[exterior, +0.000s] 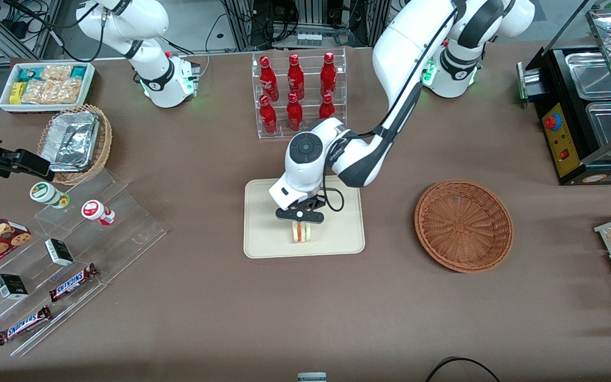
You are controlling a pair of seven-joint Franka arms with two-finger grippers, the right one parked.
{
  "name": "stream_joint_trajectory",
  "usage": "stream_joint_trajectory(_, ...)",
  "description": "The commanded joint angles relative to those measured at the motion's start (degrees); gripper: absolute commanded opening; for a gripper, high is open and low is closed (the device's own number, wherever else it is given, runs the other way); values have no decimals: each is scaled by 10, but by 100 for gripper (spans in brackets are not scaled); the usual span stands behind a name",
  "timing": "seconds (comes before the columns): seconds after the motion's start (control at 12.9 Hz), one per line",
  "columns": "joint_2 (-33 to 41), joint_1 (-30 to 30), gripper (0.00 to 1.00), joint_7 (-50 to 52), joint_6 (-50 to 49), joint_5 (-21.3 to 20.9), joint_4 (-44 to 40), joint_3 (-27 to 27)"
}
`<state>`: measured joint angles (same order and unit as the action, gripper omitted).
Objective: Place sandwich from basket to tray
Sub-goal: 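Carry the sandwich with the left gripper over the cream tray, then lower the sandwich onto the tray and open the left gripper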
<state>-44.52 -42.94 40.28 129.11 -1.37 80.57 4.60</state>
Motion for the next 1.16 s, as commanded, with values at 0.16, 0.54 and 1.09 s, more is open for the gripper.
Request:
stream_joint_trajectory(0.16,-22,-14,23,9,15,-11,-18,-7)
stream_joint_trajectory(0.54,-12,-21,99,16,9,-13,-18,-10)
stream_joint_trajectory(1.09,105,9,100,46,-97,-2,-20,-28)
